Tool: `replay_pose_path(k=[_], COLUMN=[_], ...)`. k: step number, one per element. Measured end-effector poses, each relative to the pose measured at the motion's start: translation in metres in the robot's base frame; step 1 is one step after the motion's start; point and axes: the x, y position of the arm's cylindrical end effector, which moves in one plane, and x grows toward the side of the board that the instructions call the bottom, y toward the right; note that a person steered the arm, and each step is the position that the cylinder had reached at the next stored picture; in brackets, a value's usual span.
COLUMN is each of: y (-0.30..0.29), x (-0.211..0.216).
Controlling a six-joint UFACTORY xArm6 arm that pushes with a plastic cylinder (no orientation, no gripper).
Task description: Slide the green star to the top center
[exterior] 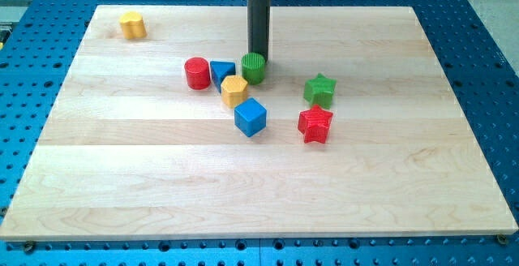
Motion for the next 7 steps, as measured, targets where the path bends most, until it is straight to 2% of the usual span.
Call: replay_pose_path(k=[1,2,3,4,5,6,7], y=[0.032,0.119,0.204,0.17,0.119,0.11,0.077], x=[-0.007,-0.01,0.054,0.121,0.099,0.113,0.088])
